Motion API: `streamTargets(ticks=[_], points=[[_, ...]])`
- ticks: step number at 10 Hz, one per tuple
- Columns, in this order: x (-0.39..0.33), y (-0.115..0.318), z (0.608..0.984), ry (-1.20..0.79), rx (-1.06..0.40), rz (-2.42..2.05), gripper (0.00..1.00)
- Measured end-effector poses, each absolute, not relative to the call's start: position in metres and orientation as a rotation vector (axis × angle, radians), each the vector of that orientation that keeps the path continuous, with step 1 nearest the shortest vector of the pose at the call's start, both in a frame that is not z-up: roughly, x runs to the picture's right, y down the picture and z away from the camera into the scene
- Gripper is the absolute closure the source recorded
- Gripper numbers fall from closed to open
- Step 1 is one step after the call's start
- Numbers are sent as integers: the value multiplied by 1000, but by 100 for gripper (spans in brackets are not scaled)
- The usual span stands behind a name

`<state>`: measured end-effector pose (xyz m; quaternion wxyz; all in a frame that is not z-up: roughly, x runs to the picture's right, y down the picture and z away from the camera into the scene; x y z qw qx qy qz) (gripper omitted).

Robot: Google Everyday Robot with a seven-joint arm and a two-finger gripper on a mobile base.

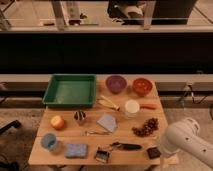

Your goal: Place eraser in red bowl

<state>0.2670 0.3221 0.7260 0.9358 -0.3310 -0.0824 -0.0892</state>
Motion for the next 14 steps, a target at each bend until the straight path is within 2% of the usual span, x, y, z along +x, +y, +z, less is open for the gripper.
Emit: streamTargets(ticks=[7, 8, 9, 12, 14], points=[[288, 317, 730, -169, -665, -136, 21], [290, 317, 732, -169, -669, -131, 27], [295, 320, 733, -168, -678, -122, 39], [299, 321, 740, -175, -692, -112, 66], [301, 322, 742, -177, -698, -105, 68]])
